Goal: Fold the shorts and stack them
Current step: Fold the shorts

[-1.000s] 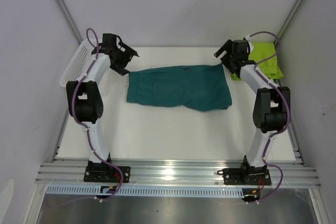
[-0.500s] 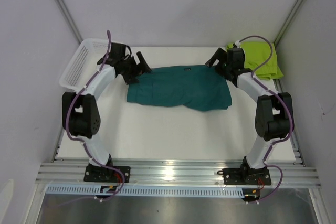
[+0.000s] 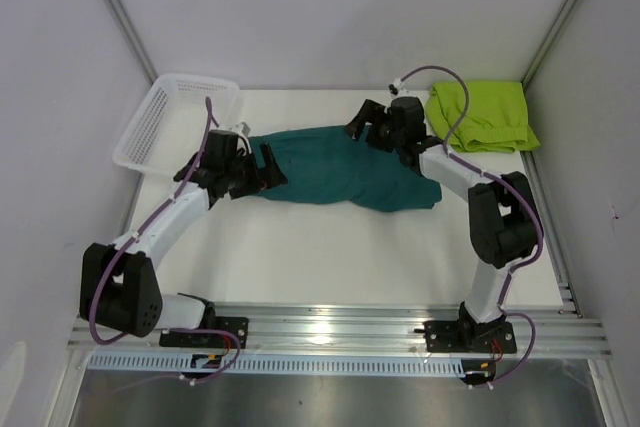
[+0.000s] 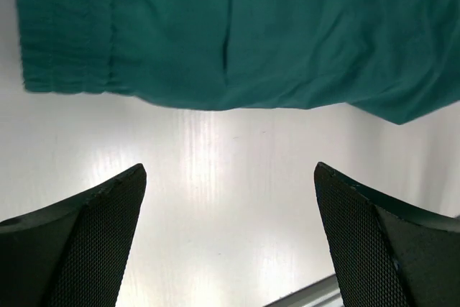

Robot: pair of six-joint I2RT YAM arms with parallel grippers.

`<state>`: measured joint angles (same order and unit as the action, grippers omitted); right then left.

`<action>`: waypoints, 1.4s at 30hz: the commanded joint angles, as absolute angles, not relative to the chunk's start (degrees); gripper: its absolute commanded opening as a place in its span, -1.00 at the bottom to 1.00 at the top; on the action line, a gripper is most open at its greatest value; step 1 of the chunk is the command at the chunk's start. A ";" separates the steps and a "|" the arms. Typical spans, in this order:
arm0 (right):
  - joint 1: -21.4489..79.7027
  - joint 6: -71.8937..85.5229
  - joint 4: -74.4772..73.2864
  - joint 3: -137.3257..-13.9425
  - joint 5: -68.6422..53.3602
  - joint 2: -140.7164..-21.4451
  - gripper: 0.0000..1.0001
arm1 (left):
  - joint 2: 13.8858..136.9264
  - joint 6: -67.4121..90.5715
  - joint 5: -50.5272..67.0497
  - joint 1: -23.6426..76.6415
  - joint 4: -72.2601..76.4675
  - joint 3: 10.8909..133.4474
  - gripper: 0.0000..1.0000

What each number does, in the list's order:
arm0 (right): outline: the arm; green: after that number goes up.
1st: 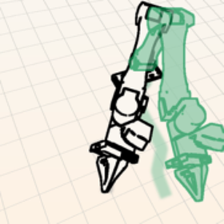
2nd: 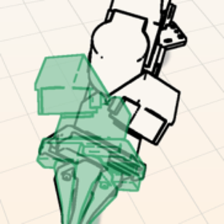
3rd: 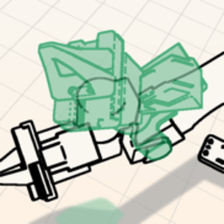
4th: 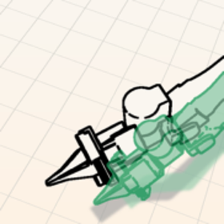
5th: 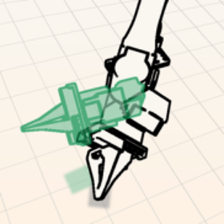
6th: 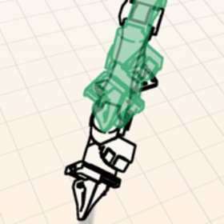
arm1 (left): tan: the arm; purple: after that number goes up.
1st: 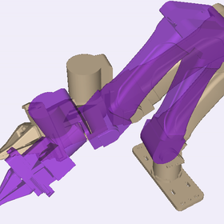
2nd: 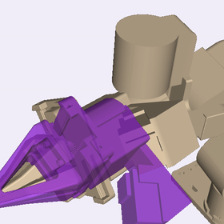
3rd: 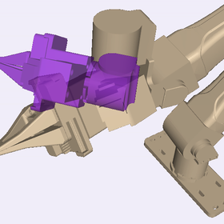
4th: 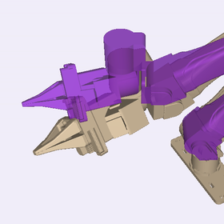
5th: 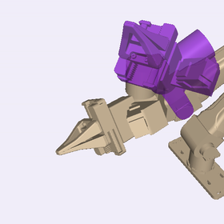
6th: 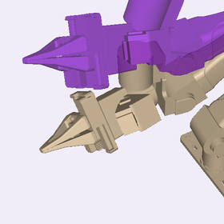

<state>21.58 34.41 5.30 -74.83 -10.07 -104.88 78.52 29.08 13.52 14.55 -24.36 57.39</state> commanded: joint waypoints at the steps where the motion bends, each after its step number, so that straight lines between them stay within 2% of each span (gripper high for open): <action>1: 23.54 33.57 10.19 -77.87 -13.44 -108.19 0.76 | 73.66 28.91 7.66 14.24 -16.61 52.74 0.99; 7: 27.24 34.71 12.56 -86.12 -20.10 -116.53 0.61 | 72.25 31.72 4.04 14.24 -13.98 47.91 0.99; 12: 29.26 39.28 16.61 -90.52 -25.31 -124.17 0.39 | 68.31 32.69 4.04 14.15 -13.98 44.40 0.98; 15: 31.11 39.81 16.88 -92.71 -25.66 -126.64 0.39 | 64.09 33.40 3.43 13.54 -14.94 42.90 0.99; 20: 33.31 40.43 17.40 -94.13 -26.37 -130.43 0.54 | 61.53 32.87 3.25 12.31 -20.29 44.56 0.98; 26: 35.07 40.61 15.83 -94.30 -27.07 -133.85 0.55 | 58.98 32.78 5.54 10.02 -20.48 43.07 0.99; 42: 33.66 33.94 7.74 -69.38 -24.26 -123.14 0.61 | 57.57 32.43 9.32 9.05 -17.41 37.89 0.99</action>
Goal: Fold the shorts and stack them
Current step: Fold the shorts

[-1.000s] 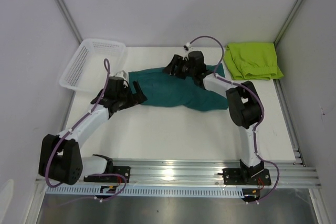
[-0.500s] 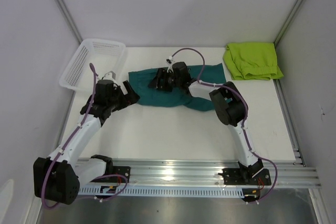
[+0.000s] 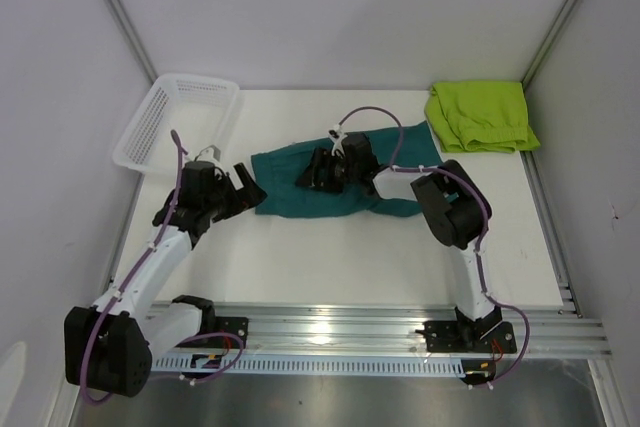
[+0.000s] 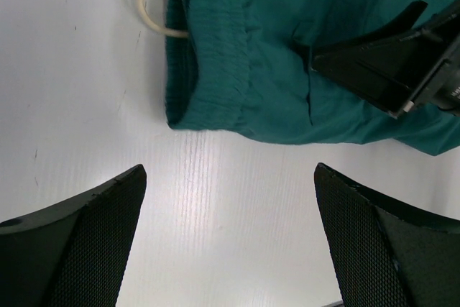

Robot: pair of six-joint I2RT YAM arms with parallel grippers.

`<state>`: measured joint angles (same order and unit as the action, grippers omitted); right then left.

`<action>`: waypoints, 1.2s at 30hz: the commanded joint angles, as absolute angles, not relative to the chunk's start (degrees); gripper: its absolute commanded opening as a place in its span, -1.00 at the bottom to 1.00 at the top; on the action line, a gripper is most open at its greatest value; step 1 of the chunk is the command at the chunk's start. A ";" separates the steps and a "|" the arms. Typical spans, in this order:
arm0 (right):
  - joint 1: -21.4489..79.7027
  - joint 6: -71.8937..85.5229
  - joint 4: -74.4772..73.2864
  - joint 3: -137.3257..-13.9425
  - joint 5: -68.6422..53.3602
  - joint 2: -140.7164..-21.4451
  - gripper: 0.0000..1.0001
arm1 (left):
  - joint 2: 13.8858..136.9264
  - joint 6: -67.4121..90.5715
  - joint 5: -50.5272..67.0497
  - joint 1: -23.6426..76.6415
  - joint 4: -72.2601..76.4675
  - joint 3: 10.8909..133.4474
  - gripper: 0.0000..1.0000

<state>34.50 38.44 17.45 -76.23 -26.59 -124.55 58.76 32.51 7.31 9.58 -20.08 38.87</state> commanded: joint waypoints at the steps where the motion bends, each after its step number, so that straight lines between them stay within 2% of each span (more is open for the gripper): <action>1: 33.49 33.58 7.47 -67.87 -24.08 -121.13 0.62 | 57.39 32.52 9.66 9.05 -17.05 37.53 0.99; 9: 30.59 28.75 4.05 -57.13 -23.11 -111.01 0.63 | 58.44 32.87 12.48 9.05 -12.22 33.06 0.99; 18: 32.69 28.74 2.29 -62.66 -23.91 -108.02 0.67 | 59.50 33.66 15.38 9.05 -5.99 27.96 0.98; 26: 35.86 29.71 0.62 -67.85 -22.77 -107.67 0.65 | 65.29 38.40 19.95 9.93 13.17 20.83 0.99; 30: 37.00 29.53 0.35 -68.55 -21.62 -106.61 0.64 | 71.00 40.42 17.14 12.56 18.70 19.26 0.99; 36: 37.88 31.11 1.75 -68.64 -23.46 -106.35 0.57 | 79.35 43.77 20.03 12.74 31.61 18.37 0.99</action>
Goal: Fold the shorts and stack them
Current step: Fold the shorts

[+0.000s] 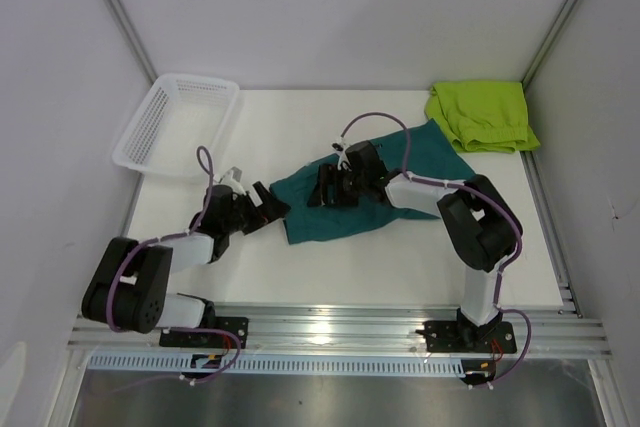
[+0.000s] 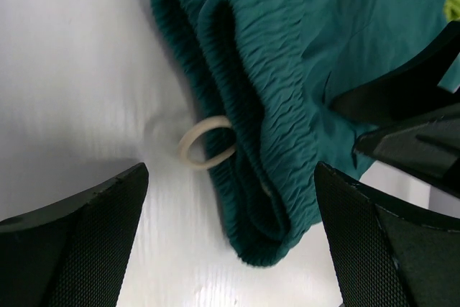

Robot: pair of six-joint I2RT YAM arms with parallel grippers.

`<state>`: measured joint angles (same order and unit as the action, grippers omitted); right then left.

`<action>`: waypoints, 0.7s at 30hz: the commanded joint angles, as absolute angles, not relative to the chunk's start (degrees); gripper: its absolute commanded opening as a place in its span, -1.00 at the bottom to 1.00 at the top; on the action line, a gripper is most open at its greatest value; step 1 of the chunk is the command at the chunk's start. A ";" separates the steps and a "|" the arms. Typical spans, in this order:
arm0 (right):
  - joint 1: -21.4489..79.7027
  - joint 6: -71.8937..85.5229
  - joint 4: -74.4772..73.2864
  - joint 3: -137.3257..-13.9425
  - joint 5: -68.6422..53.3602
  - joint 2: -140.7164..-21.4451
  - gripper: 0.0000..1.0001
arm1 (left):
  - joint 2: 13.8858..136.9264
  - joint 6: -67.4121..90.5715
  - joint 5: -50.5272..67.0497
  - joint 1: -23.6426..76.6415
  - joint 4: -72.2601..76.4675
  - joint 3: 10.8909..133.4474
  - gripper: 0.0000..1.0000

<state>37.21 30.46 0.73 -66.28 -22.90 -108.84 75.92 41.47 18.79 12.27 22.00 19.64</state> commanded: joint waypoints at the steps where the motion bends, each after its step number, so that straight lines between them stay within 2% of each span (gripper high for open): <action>1: 37.88 31.46 1.93 -68.99 -23.64 -106.52 0.57 | 80.32 44.73 20.30 12.92 33.03 18.11 0.99; 8: 37.88 32.95 2.81 -70.22 -24.17 -109.77 0.56 | 86.64 47.01 16.52 16.26 36.99 18.46 0.99; 21: 37.27 37.52 2.02 -70.67 -22.68 -114.87 0.48 | 100.54 53.00 17.14 17.40 59.31 14.15 0.98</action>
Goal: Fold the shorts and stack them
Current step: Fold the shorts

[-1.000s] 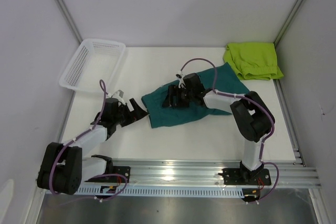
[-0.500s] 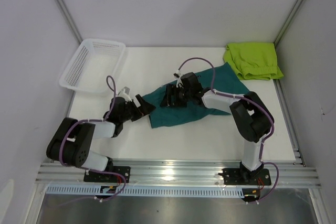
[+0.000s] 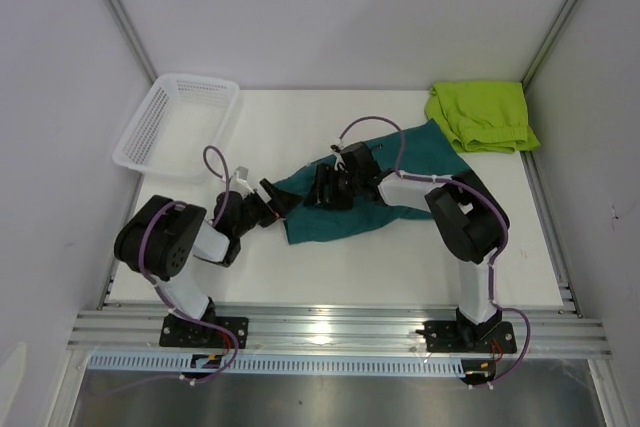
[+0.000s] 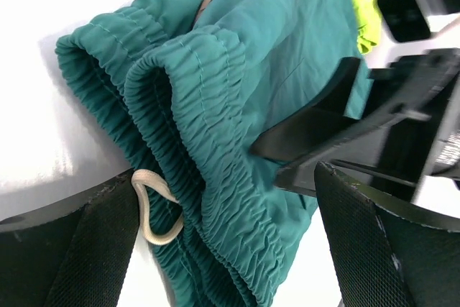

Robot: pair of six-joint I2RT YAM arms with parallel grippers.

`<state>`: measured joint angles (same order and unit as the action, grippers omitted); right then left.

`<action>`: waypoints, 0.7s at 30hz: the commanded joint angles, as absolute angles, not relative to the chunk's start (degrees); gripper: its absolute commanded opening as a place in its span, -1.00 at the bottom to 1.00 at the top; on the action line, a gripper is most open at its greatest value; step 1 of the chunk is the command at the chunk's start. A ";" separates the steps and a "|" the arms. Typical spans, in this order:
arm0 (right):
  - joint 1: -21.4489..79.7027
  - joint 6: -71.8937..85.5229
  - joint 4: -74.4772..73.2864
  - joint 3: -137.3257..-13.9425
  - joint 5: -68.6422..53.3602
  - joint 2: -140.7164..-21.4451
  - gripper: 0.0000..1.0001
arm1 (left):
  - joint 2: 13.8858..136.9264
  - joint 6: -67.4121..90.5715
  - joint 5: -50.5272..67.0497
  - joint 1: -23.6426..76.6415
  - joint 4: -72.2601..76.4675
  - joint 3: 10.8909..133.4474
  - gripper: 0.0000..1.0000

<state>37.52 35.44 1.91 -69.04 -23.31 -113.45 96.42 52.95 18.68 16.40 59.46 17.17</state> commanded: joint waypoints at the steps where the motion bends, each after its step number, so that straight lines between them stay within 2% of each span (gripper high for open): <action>1: 37.27 37.79 2.11 -70.58 -22.68 -115.57 0.47 | 101.85 53.17 17.14 17.49 60.54 13.98 0.98; 5: 37.26 39.11 2.55 -70.23 -22.59 -116.72 0.40 | 104.15 53.88 17.23 18.10 65.56 13.45 0.77; 7: 37.44 39.81 3.16 -69.61 -22.50 -116.89 0.34 | 105.02 54.05 17.40 18.19 66.36 13.71 0.57; 8: 37.44 40.51 3.86 -68.83 -22.33 -116.72 0.29 | 105.20 54.05 17.49 18.19 66.71 13.88 0.38; 11: 37.62 41.83 5.53 -67.50 -22.06 -116.63 0.20 | 104.94 53.97 17.93 18.11 66.80 14.32 0.09; 14: 38.05 44.20 8.69 -65.58 -22.50 -116.72 0.10 | 103.46 53.62 17.93 18.19 66.01 15.02 0.02; 19: 39.55 46.58 11.95 -64.60 -22.50 -116.98 0.08 | 99.50 51.51 17.67 18.19 60.57 16.08 -0.02; 21: 39.99 46.84 12.04 -64.86 -22.33 -117.16 0.08 | 97.48 50.80 17.75 18.28 58.81 16.87 -0.10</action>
